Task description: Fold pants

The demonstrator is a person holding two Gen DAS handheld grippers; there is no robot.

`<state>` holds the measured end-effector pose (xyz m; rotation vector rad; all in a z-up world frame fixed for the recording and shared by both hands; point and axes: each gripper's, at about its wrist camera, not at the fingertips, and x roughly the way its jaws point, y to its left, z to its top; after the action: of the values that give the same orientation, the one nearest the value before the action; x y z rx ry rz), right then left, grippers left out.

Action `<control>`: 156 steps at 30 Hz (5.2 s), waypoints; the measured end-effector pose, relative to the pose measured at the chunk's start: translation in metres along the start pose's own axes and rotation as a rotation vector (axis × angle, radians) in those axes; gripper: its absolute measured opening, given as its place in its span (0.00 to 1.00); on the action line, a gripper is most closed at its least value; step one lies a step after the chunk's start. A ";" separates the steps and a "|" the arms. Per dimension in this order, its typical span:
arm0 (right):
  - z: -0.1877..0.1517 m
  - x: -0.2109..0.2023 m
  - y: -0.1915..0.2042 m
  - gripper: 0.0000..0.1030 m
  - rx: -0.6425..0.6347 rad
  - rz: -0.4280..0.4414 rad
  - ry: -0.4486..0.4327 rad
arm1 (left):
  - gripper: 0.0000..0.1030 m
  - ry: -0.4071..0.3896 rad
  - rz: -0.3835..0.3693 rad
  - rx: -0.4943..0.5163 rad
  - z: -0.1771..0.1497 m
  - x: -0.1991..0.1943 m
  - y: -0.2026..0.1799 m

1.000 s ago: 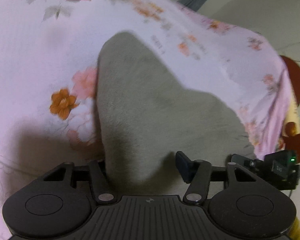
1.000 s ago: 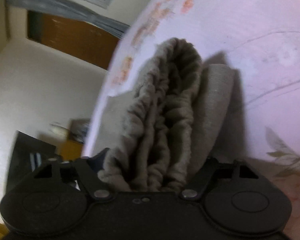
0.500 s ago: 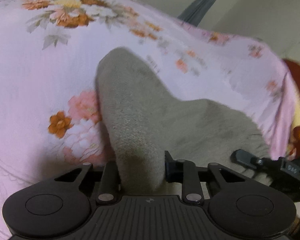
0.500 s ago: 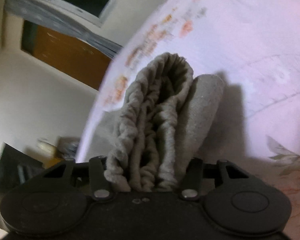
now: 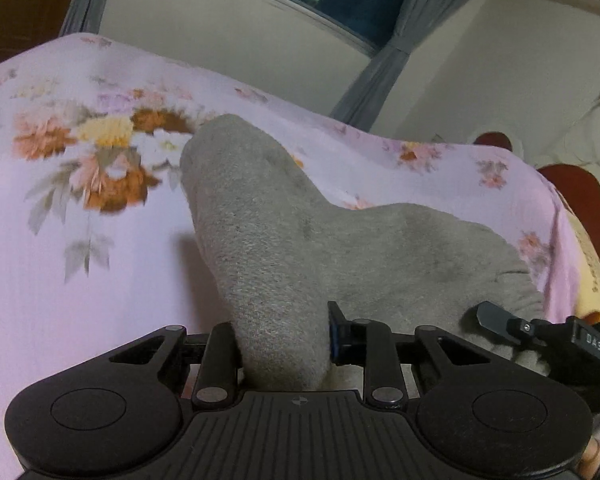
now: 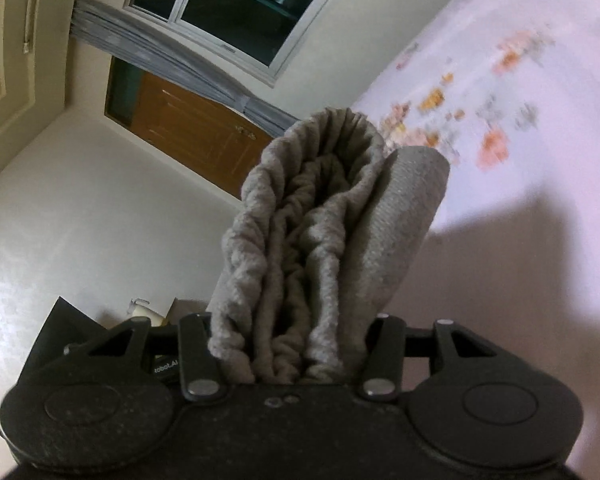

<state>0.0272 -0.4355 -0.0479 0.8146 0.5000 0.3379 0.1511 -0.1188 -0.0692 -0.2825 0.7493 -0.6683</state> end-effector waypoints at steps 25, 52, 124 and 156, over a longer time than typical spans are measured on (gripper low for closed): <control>0.004 0.032 -0.087 0.88 0.027 -0.428 -0.039 | 0.86 0.116 0.408 0.209 -0.012 0.105 0.036; -0.061 0.072 0.021 0.56 -0.620 -0.758 0.059 | 0.86 0.120 0.440 0.317 -0.062 0.077 -0.024; -0.132 -0.064 0.147 0.95 -0.631 -0.704 -0.150 | 1.00 -0.114 0.406 0.413 -0.075 -0.118 -0.116; -0.158 -0.094 0.193 1.00 -0.590 -0.754 -0.234 | 1.00 -0.109 0.485 0.334 -0.099 -0.183 -0.120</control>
<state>-0.1556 -0.2605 0.0345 0.0562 0.4211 -0.3034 -0.0726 -0.0917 0.0140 0.1677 0.5602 -0.3044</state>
